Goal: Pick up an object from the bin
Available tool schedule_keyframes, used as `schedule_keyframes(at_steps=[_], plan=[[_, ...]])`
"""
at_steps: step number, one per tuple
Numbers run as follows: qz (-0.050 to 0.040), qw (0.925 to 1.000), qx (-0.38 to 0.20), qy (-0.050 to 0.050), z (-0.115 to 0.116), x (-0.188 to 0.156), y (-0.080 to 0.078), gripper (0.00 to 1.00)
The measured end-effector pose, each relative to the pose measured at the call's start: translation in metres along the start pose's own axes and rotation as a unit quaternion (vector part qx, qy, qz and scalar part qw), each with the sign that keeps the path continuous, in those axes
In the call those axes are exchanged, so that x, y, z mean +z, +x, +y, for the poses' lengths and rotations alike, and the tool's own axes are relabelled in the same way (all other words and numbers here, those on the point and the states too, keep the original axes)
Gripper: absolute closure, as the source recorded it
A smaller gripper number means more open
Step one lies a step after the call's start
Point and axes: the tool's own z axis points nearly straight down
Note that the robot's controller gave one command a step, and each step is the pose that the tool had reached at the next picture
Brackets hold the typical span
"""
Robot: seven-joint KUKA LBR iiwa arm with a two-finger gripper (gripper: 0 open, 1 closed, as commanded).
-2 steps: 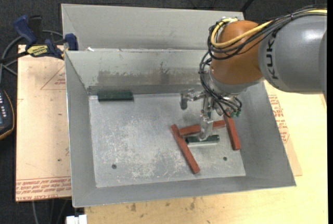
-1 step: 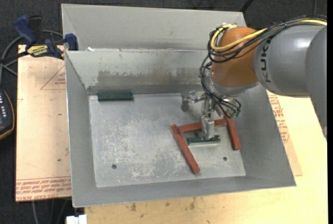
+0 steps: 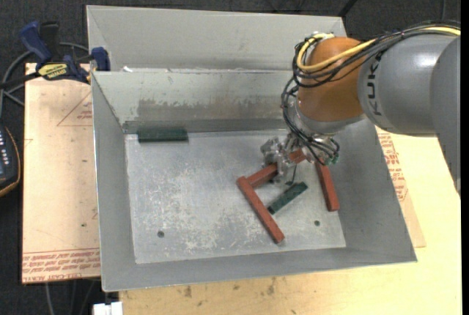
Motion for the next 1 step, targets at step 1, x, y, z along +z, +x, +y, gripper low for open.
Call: schedule_keyframes(at_steps=[1], plan=[[-0.0003,0.9774,-0.211,0.0,-0.0221,0.0005,-0.0067,1.0]])
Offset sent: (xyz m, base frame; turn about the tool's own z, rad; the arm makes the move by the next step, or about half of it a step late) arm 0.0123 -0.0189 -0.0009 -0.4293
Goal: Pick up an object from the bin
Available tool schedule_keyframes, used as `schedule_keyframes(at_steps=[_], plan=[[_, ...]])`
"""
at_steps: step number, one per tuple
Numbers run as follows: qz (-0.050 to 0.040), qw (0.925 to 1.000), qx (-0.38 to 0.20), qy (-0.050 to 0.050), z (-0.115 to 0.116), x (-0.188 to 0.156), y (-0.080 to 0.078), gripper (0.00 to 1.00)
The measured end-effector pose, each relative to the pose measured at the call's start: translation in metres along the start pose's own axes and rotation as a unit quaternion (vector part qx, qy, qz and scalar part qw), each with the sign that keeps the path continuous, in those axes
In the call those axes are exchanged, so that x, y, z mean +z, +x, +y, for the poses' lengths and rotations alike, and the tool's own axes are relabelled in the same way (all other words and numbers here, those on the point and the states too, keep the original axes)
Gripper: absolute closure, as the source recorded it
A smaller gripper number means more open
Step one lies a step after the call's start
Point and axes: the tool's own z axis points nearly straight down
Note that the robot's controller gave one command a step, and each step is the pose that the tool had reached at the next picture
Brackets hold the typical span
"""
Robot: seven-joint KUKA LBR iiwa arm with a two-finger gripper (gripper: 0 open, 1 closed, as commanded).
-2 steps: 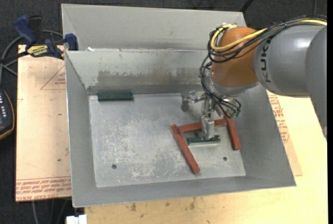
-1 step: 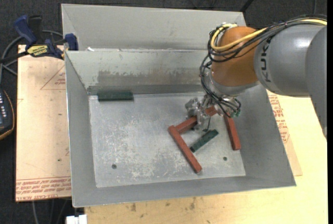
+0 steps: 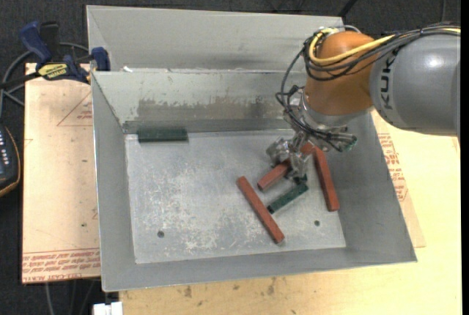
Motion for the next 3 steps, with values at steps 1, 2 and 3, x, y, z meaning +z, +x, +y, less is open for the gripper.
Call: schedule_keyframes(at_steps=[1,2,3], plan=[[-0.0026,1.0,-0.006,0.003,0.005,-0.143,0.01,1.0],[0.0002,1.0,-0.006,-0.001,0.007,-0.138,0.011,0.0],[0.0031,0.9977,-0.067,-0.005,0.034,-0.014,0.017,0.0]])
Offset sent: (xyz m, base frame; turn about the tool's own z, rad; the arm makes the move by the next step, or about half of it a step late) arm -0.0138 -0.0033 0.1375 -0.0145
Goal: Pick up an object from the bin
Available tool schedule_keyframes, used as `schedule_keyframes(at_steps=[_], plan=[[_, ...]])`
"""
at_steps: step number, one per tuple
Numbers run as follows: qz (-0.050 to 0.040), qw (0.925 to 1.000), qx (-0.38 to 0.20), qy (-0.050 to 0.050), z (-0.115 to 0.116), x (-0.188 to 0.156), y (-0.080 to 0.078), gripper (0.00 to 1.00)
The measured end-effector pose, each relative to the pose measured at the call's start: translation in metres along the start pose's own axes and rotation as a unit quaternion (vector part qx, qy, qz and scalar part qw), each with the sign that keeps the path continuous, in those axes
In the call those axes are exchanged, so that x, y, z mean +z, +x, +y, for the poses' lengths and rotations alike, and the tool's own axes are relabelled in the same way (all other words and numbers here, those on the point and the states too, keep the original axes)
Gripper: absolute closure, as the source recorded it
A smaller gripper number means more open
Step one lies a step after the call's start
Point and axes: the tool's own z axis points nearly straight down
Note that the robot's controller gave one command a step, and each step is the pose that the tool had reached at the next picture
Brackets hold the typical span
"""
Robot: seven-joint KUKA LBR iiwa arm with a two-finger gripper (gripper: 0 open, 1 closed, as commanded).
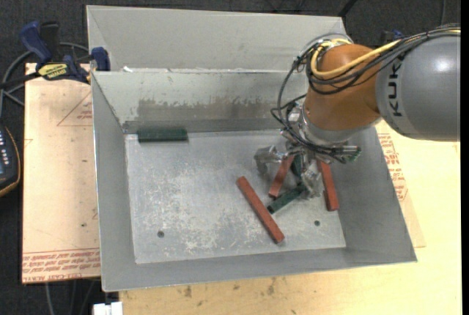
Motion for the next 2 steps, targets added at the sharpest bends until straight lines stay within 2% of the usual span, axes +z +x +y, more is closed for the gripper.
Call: schedule_keyframes(at_steps=[1,2], plan=[[-0.0024,1.0,0.001,0.004,-0.003,-0.005,-0.001,1.0],[-0.0045,0.9999,-0.012,0.007,0.039,-0.178,0.003,1.0]])
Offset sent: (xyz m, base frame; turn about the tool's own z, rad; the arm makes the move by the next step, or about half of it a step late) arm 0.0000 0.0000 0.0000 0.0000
